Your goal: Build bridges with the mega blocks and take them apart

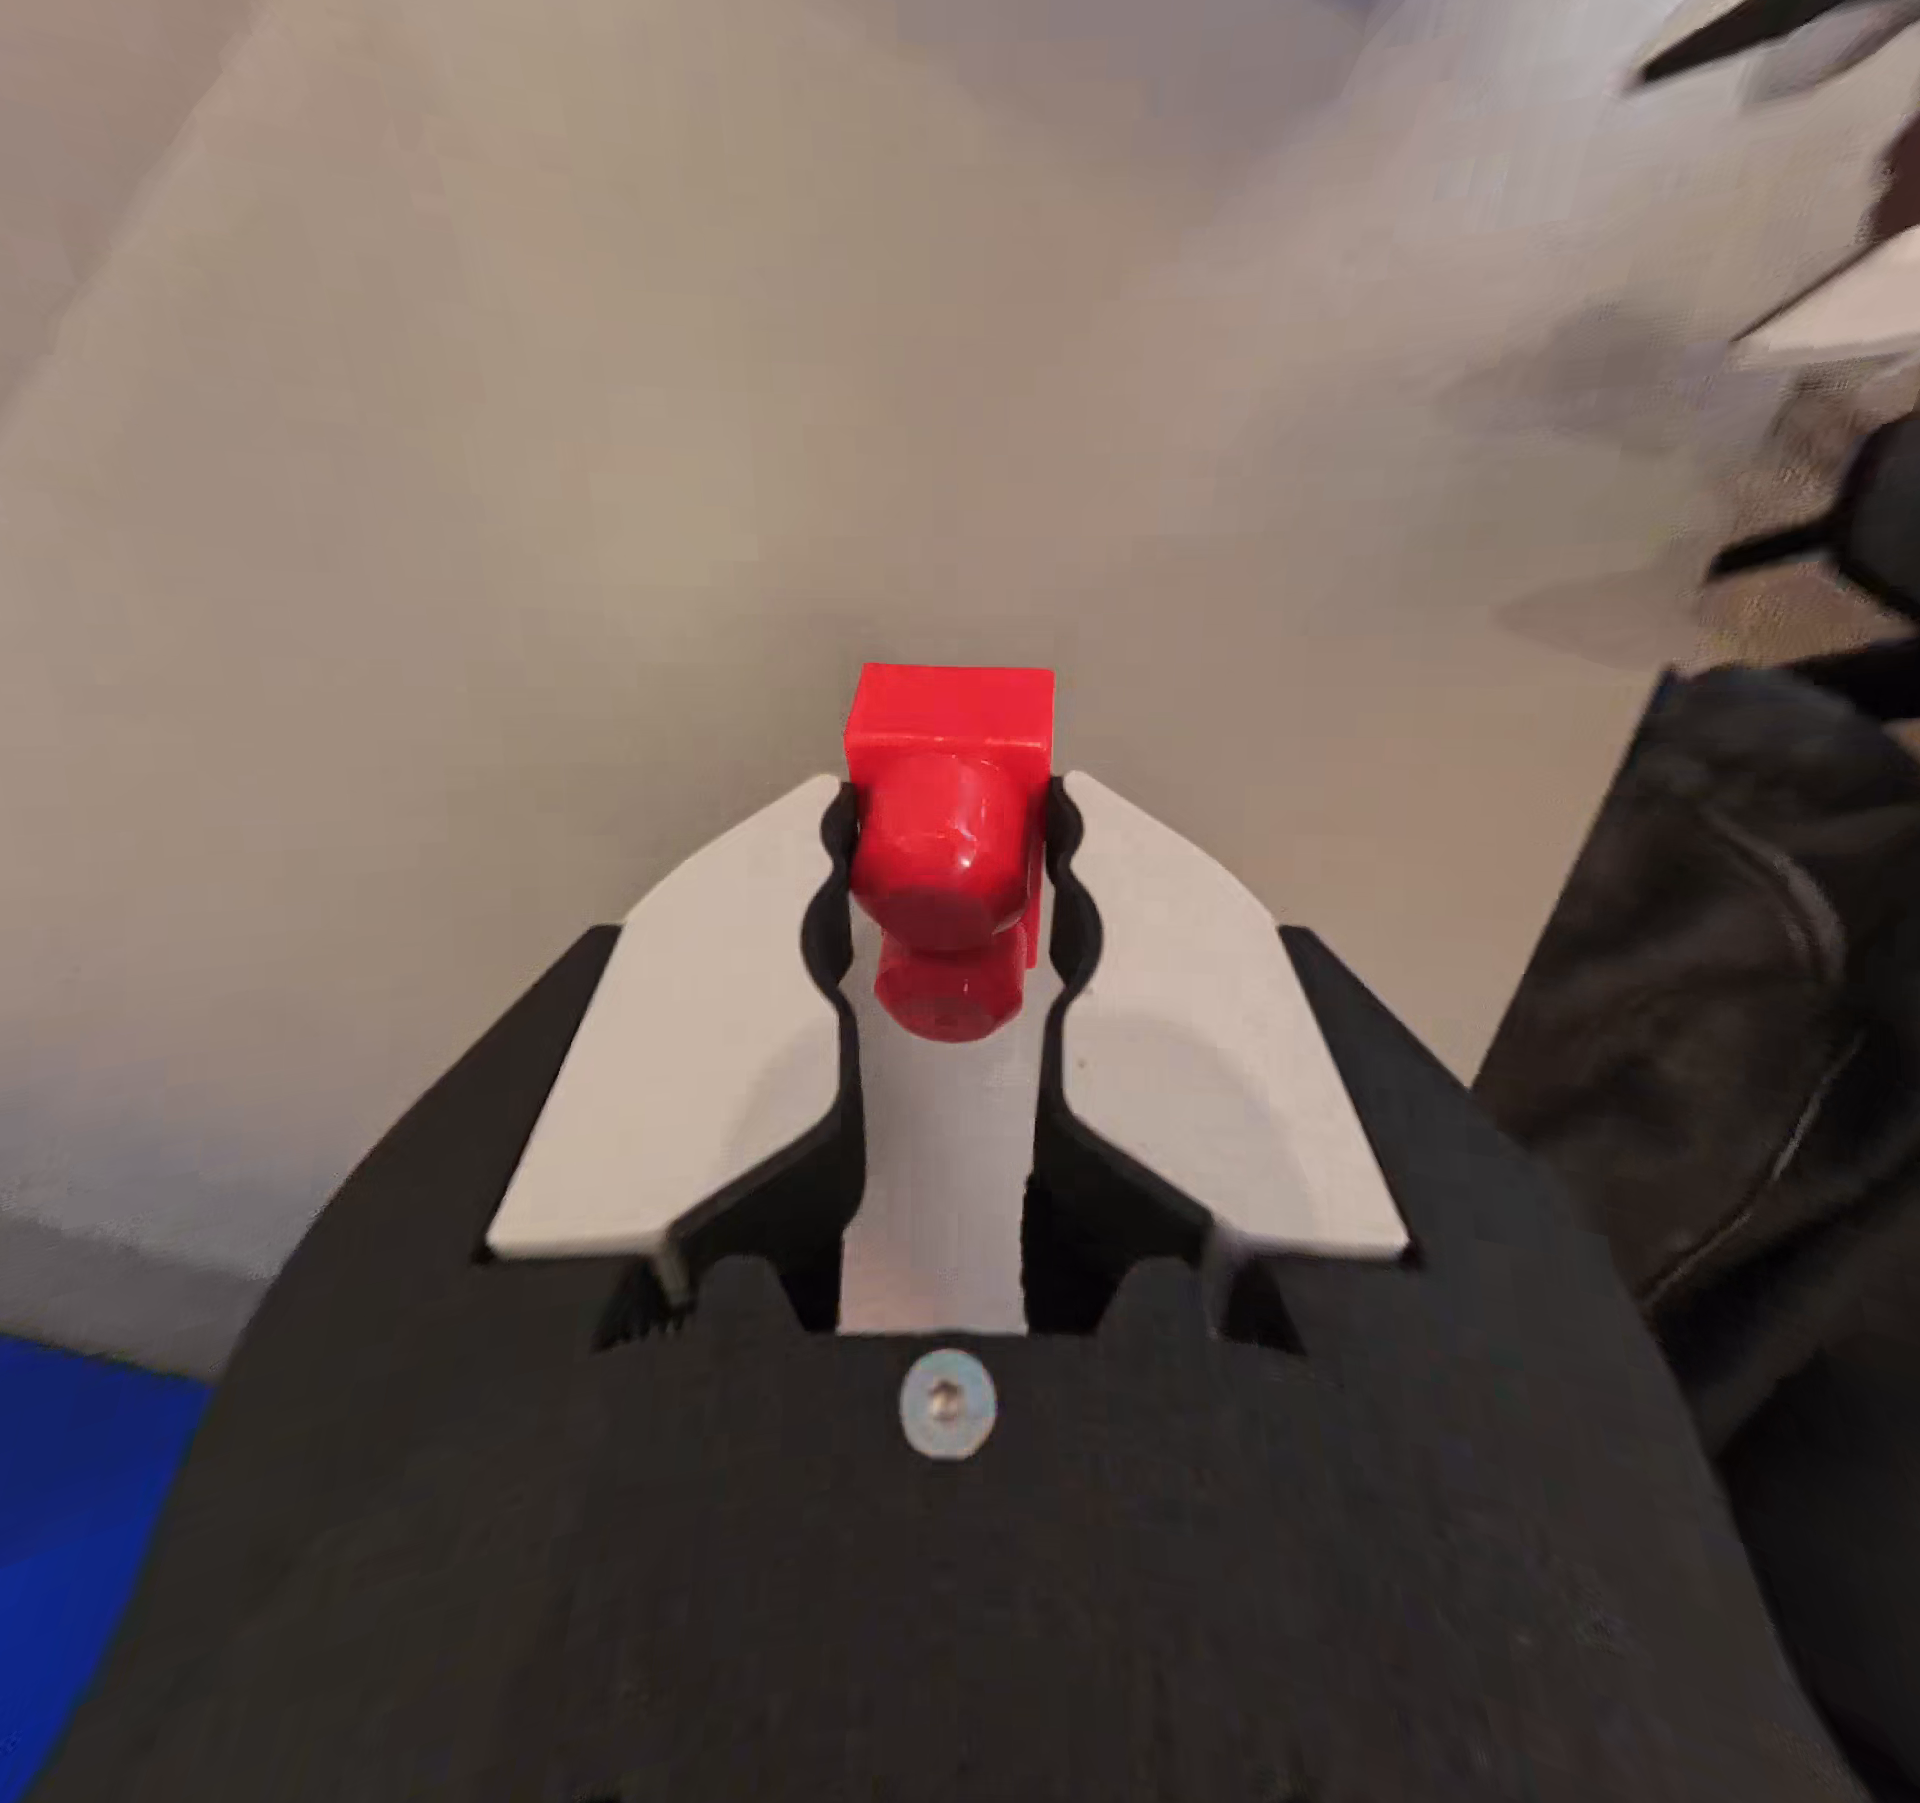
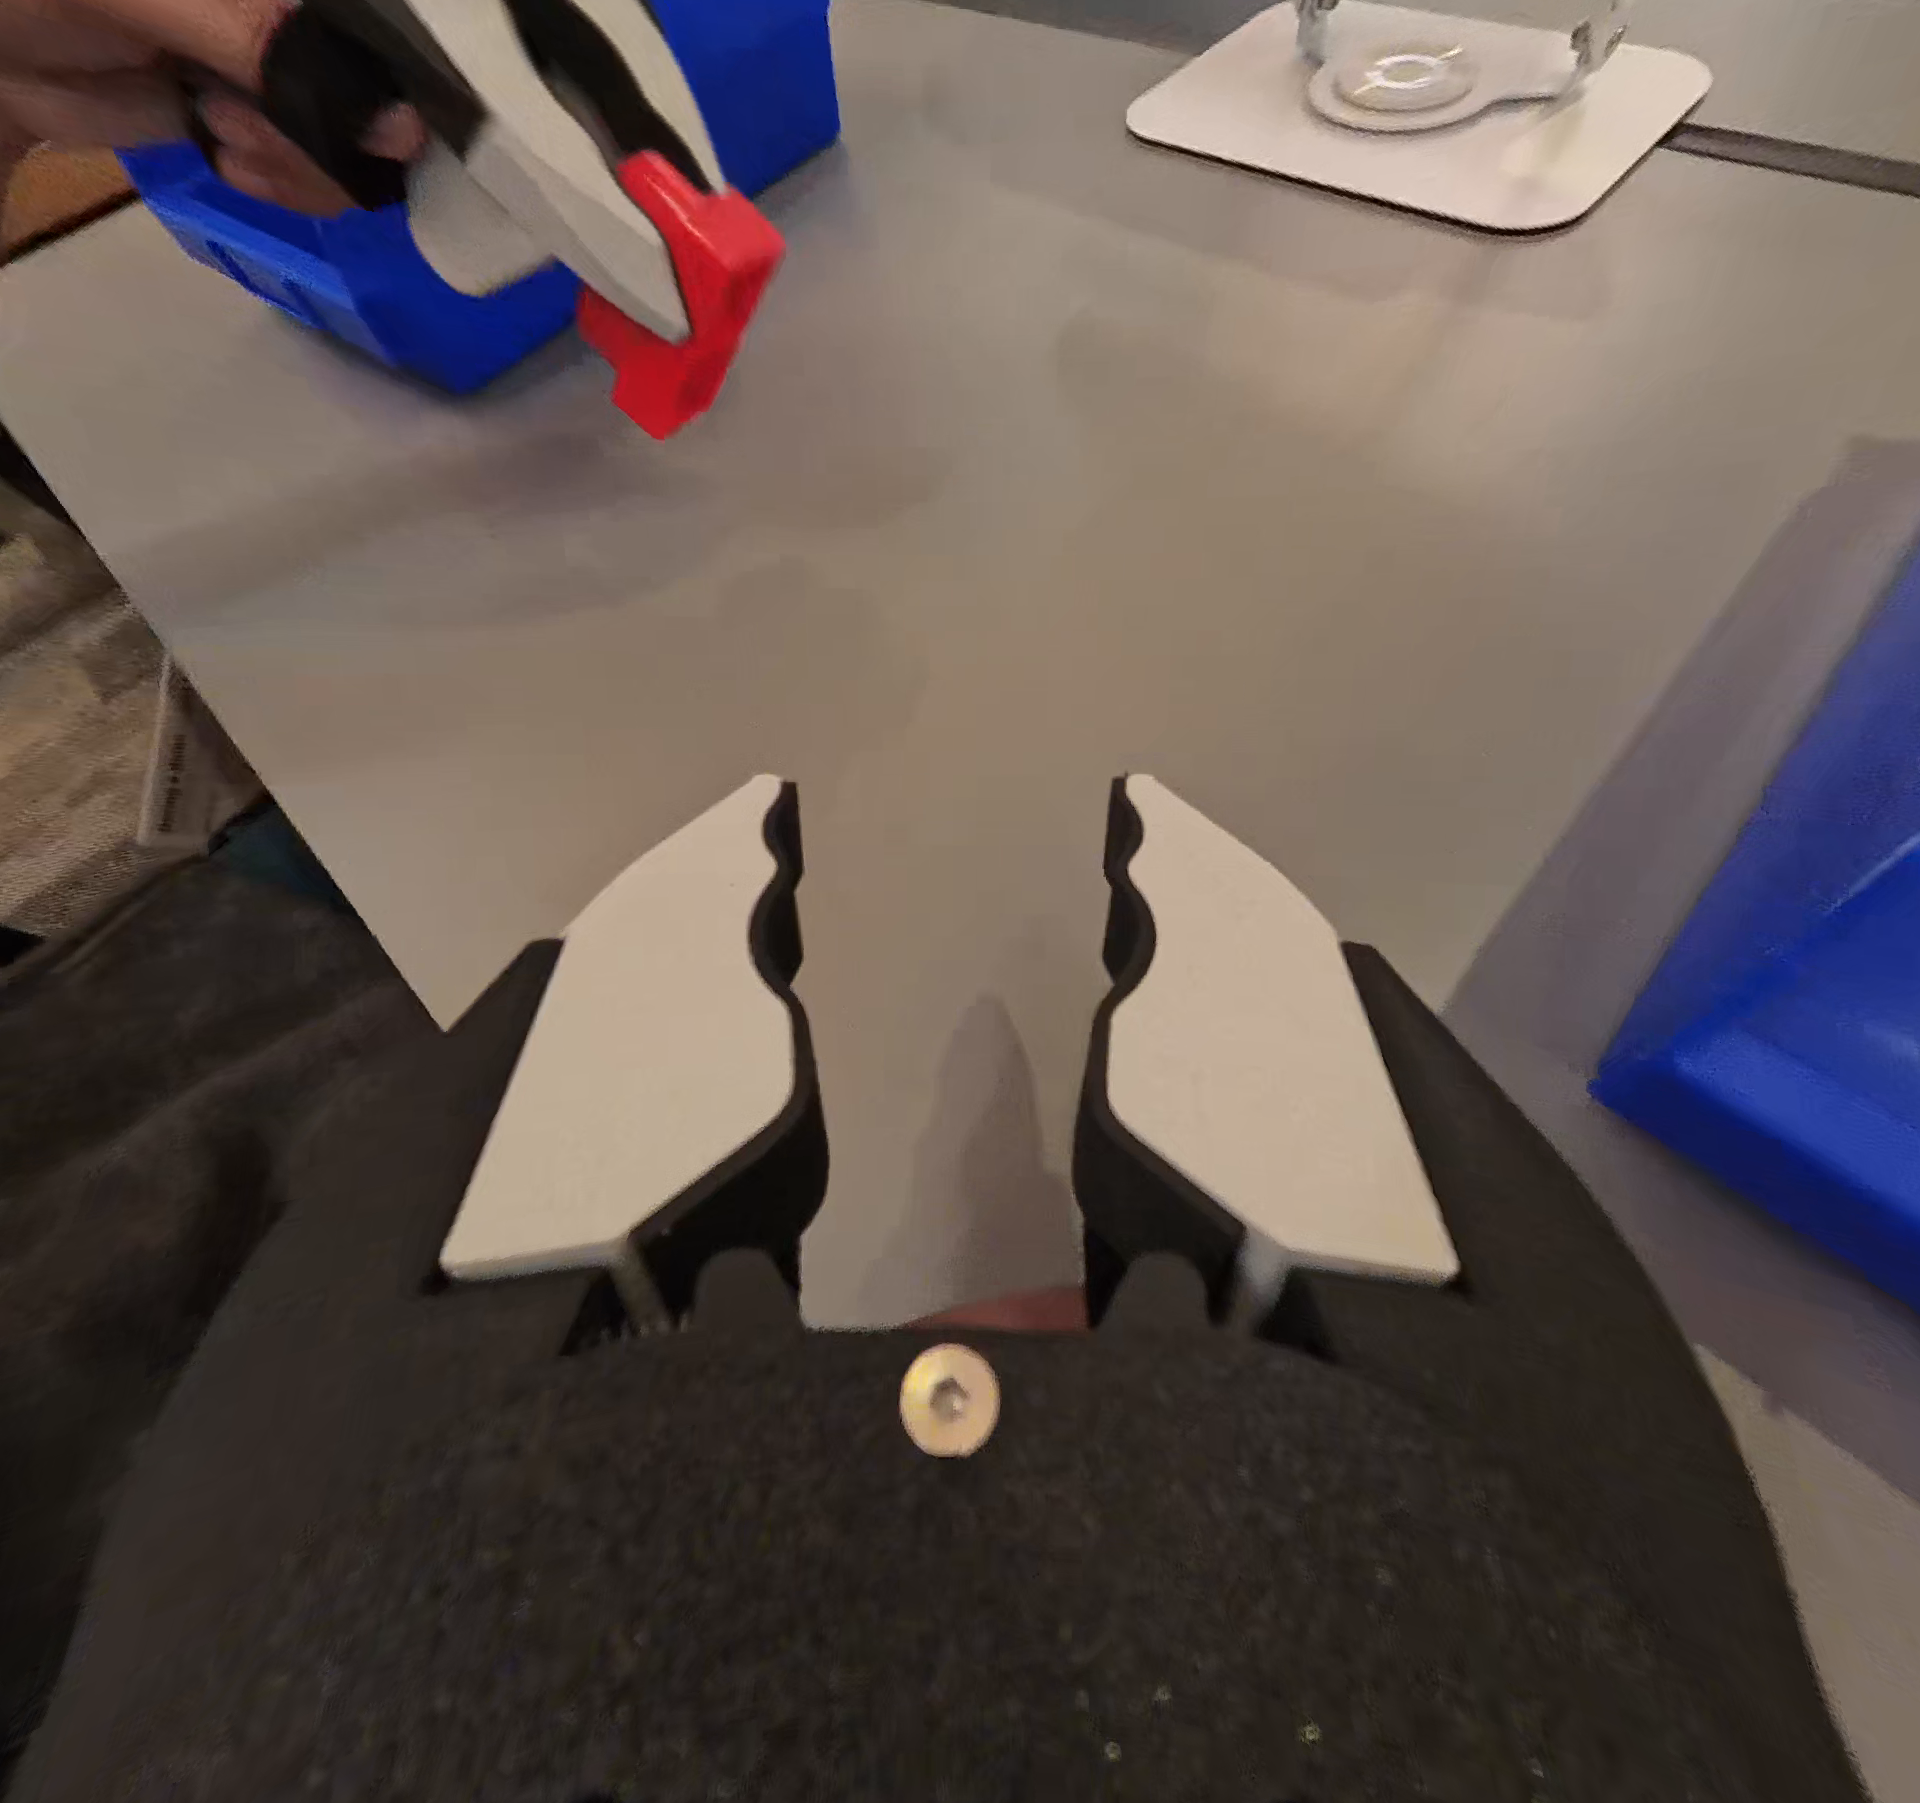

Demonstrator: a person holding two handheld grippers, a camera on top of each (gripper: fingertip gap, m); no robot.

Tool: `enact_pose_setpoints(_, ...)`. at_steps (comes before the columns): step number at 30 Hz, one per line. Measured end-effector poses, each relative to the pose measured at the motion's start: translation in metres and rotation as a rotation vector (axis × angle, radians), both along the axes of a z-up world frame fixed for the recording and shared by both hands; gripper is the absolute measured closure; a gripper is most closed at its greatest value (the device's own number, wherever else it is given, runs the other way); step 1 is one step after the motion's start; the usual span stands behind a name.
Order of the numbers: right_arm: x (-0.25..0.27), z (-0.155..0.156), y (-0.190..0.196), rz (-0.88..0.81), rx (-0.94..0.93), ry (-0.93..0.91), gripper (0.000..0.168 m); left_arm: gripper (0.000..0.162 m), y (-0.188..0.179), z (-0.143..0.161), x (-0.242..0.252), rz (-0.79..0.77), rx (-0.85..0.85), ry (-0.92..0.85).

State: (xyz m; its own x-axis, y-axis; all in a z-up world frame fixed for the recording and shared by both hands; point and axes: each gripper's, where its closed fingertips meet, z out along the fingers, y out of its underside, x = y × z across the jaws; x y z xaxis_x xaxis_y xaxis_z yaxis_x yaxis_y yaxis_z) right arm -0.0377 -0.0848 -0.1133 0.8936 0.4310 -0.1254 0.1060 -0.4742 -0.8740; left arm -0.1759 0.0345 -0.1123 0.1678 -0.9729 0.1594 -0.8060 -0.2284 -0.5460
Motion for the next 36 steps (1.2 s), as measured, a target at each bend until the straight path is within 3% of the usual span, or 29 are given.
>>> enact_pose_setpoints(6,0.004,0.007,-0.008,-0.001,0.012,0.009,0.113,0.128,0.015,-0.057,0.04,-0.054,-0.008,0.4)
enact_pose_setpoints(11,0.011,0.009,-0.012,-0.015,0.002,0.085,0.113,0.128,0.023,-0.069,0.068,-0.016,-0.002,0.45)
enact_pose_setpoints(17,0.0,-0.011,0.014,-0.119,-0.043,0.032,0.106,0.099,0.01,-0.05,0.075,0.047,-0.126,0.205)
enact_pose_setpoints(22,-0.048,-0.031,0.073,-0.103,-0.091,-0.128,0.088,0.105,-0.013,0.01,0.015,0.208,-0.173,-0.285)
enact_pose_setpoints(25,-0.059,-0.04,0.107,-0.14,-0.113,-0.173,0.086,0.105,-0.04,0.027,-0.038,0.291,-0.256,-0.485)
enact_pose_setpoints(27,-0.068,-0.049,0.121,-0.138,-0.163,-0.141,0.083,0.104,-0.059,0.027,-0.067,0.311,-0.29,-0.555)
enact_pose_setpoints(32,-0.07,-0.068,0.142,-0.171,-0.23,-0.169,0.079,0.102,-0.117,0.021,-0.102,0.176,-0.424,-0.583)
enact_pose_setpoints(36,-0.073,-0.079,0.151,-0.182,-0.26,-0.25,0.093,0.106,-0.126,0.024,-0.105,0.16,-0.407,-0.595)
